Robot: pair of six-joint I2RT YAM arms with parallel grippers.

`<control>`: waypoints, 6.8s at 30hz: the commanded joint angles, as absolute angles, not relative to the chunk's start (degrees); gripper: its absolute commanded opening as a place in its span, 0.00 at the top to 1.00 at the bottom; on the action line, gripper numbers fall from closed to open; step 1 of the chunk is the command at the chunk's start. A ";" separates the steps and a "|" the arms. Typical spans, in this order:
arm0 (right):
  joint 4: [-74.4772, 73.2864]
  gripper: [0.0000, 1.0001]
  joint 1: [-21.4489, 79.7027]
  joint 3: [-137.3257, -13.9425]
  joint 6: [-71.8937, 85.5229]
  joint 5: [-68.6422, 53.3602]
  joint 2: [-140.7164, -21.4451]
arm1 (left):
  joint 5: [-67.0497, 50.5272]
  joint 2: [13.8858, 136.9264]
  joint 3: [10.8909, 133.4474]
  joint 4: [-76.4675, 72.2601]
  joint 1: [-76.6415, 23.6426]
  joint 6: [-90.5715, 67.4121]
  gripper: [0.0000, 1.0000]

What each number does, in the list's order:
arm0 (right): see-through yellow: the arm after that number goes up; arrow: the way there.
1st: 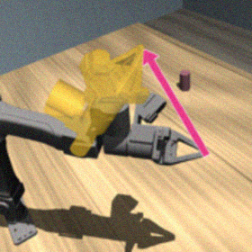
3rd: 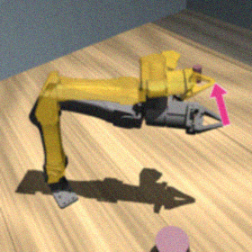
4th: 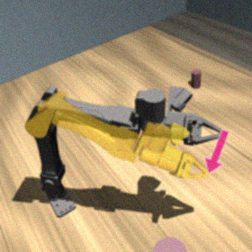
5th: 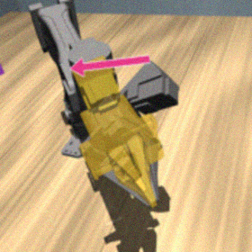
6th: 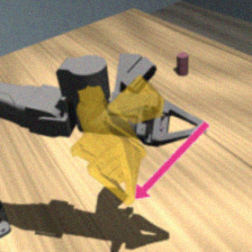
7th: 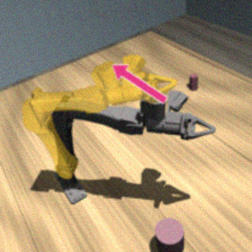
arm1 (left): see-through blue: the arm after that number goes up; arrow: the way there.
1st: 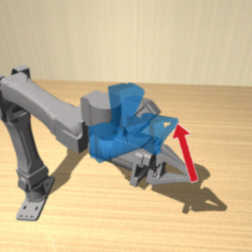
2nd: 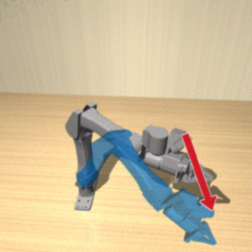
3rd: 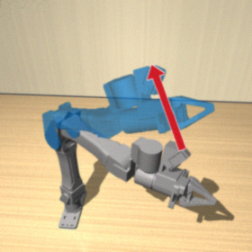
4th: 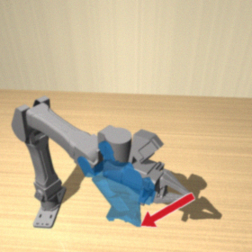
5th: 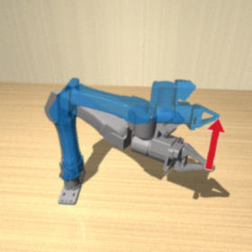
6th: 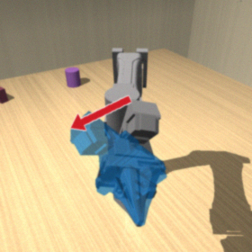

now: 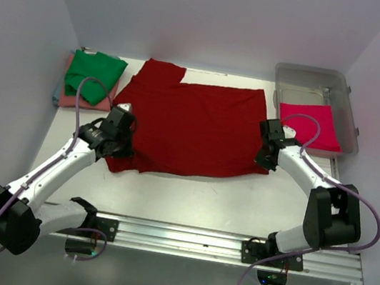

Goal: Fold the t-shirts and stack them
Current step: Fold the tshirt

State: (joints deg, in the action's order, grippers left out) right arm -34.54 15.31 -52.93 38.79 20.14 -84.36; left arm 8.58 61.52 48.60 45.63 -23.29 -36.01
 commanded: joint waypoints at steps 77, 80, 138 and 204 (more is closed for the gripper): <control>-26.98 1.00 11.87 -74.53 37.53 25.66 -106.70 | 10.90 99.04 77.34 24.52 -8.96 -27.42 1.00; -26.81 1.00 11.87 -74.88 37.35 25.84 -107.31 | 10.72 101.68 80.24 25.84 -8.96 -27.33 1.00; -16.97 1.00 20.74 -63.54 35.86 19.42 -100.80 | -12.83 88.51 44.21 -2.37 -10.11 -36.30 1.00; -35.34 0.45 54.05 -135.45 2.11 20.70 -145.46 | 0.70 52.38 25.14 0.88 -9.93 -42.71 0.48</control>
State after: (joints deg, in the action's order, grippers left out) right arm -37.95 52.21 -137.82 4.23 3.03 -149.62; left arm 0.69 51.88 25.47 3.68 -9.82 -42.87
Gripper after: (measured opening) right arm 0.542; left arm 0.525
